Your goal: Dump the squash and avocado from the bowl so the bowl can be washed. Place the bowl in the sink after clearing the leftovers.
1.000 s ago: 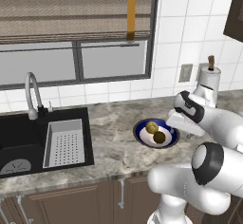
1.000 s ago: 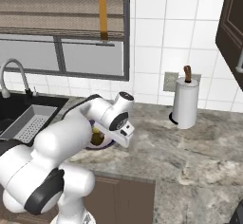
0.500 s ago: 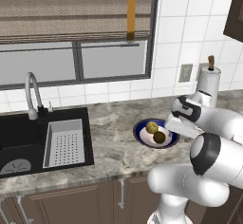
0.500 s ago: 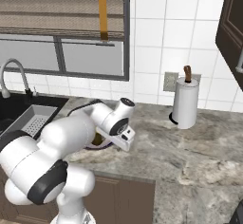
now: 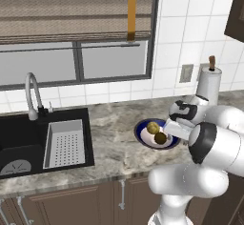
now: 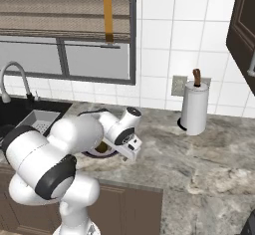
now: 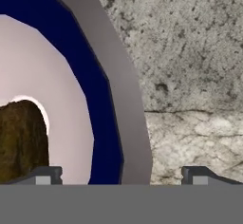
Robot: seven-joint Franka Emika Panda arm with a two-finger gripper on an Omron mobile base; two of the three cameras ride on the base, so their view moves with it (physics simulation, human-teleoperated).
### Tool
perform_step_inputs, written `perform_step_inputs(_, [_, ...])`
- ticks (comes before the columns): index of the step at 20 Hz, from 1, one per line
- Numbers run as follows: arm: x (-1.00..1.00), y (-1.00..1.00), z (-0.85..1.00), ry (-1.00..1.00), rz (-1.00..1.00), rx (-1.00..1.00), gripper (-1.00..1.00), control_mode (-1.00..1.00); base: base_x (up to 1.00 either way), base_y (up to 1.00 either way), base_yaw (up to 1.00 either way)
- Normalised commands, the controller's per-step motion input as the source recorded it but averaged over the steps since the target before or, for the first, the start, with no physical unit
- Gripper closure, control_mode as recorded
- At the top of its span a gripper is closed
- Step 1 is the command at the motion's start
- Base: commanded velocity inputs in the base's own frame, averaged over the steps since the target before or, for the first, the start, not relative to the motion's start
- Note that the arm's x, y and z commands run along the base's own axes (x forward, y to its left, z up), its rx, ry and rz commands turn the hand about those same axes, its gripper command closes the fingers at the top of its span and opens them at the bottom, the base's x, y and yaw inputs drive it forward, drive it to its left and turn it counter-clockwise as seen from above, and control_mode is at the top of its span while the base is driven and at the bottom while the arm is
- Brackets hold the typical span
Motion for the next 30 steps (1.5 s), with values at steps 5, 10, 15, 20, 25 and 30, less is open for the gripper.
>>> perform_step_inputs(5, [0.07, 0.0, -0.08, 0.0, 0.0, 0.01, 1.0, -1.0, 0.0, 0.0, 0.0])
perform_step_inputs(10, [0.0, 0.0, 0.0, 0.0, 0.0, 0.0, 1.0, -1.0, 0.0, 0.0, 0.0])
perform_step_inputs(15, [-0.24, 0.12, 0.05, -0.09, 0.0, 0.03, 1.0, -1.0, 0.0, 0.0, 0.0])
perform_step_inputs(20, [-0.29, 0.33, 0.55, -0.25, 0.0, 0.04, 1.0, -1.0, 0.0, 0.0, 0.0])
perform_step_inputs(25, [-0.16, 0.46, 0.62, -0.2, 0.0, 0.09, 1.0, -1.0, 0.0, 0.0, 0.0])
perform_step_inputs(30, [-0.23, 0.68, 0.69, -0.07, 0.0, 0.2, 1.0, -1.0, 0.0, 0.0, 0.0])
